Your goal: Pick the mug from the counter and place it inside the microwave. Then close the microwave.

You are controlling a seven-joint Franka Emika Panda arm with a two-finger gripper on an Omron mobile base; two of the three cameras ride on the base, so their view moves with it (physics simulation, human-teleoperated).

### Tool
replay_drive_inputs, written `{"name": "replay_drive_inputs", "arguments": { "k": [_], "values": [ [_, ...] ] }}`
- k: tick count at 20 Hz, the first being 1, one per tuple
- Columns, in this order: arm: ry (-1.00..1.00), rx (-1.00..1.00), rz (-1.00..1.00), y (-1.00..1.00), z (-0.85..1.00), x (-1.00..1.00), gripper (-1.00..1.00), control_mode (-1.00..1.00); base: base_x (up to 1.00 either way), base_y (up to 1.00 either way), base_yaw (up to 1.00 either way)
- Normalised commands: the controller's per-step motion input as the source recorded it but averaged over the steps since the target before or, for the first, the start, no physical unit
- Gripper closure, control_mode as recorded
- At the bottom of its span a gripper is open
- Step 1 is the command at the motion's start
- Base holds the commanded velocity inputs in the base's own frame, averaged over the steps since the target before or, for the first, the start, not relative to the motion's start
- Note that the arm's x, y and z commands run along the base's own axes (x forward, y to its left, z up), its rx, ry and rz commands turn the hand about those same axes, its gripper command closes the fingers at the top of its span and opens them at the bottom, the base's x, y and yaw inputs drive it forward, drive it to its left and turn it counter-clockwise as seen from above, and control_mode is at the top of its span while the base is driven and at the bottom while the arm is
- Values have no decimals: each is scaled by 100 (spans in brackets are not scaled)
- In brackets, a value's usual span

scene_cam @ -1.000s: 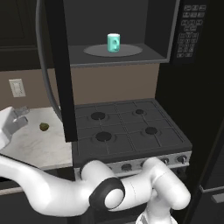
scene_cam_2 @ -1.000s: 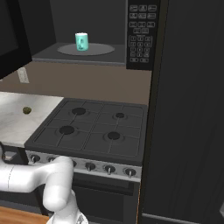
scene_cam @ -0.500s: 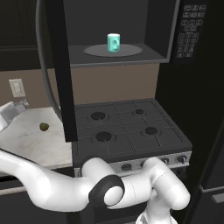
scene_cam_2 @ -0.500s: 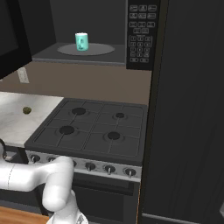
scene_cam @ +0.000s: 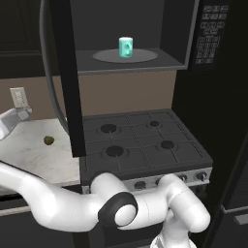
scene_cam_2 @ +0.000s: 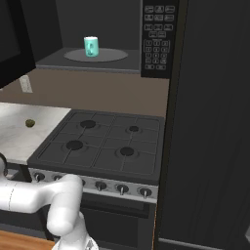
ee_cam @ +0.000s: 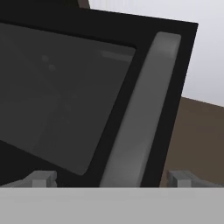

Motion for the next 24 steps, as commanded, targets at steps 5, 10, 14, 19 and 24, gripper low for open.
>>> {"name": "replay_drive_inputs", "arguments": {
  "k": [5,10,14,19,24],
  "values": [
    [-1,0,0,-9,10,0,-100,-100,0,0,0],
    [0,0,0,-12,12,0,-100,-100,0,0,0],
    [0,0,0,-25,8,2,-100,-100,0,0,0],
    [0,2,0,-40,1,6,-100,-100,0,0,0],
    [0,2,0,-46,3,4,-100,-100,0,0,0]
  ]
}}
